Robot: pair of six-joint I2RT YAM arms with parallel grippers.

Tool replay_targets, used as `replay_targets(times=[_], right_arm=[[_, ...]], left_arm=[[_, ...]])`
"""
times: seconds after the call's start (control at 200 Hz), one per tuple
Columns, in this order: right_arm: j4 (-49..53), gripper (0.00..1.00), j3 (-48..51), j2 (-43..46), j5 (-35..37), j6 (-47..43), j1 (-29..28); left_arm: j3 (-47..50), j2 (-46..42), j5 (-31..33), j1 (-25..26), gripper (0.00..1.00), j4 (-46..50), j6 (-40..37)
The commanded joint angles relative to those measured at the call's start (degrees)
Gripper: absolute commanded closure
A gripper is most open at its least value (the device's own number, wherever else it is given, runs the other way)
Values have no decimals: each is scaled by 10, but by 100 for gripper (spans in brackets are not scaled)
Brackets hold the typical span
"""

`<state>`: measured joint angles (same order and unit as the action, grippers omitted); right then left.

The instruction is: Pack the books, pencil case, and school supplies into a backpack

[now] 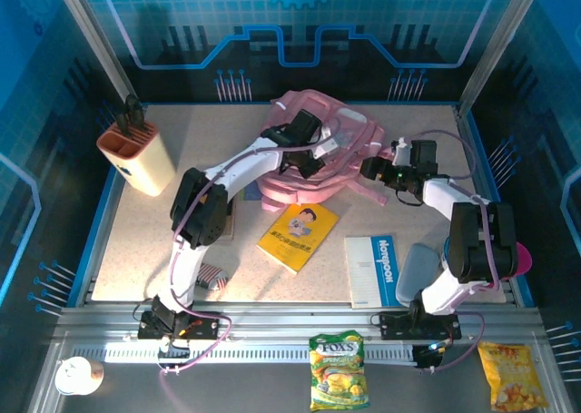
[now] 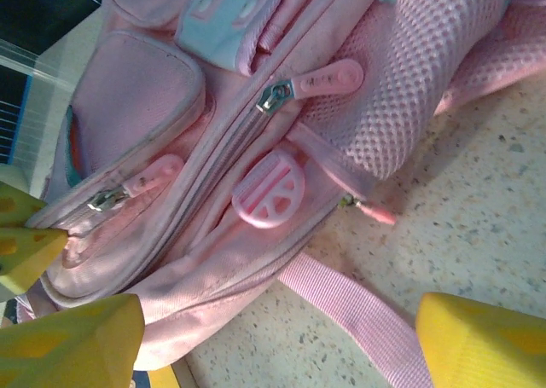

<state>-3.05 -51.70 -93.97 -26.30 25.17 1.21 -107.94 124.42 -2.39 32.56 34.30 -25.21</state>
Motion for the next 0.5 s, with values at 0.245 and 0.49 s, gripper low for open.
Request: replay_targets(times=[0.245,0.49], right_arm=[[-85,20,-18,-67,-56,27,3],[-157,30,-23,-109,-110,17,-4]], left_arm=[[67,-105,-99,-51,100,-103,103],[68,-116,-105,-68,100,-125,134]])
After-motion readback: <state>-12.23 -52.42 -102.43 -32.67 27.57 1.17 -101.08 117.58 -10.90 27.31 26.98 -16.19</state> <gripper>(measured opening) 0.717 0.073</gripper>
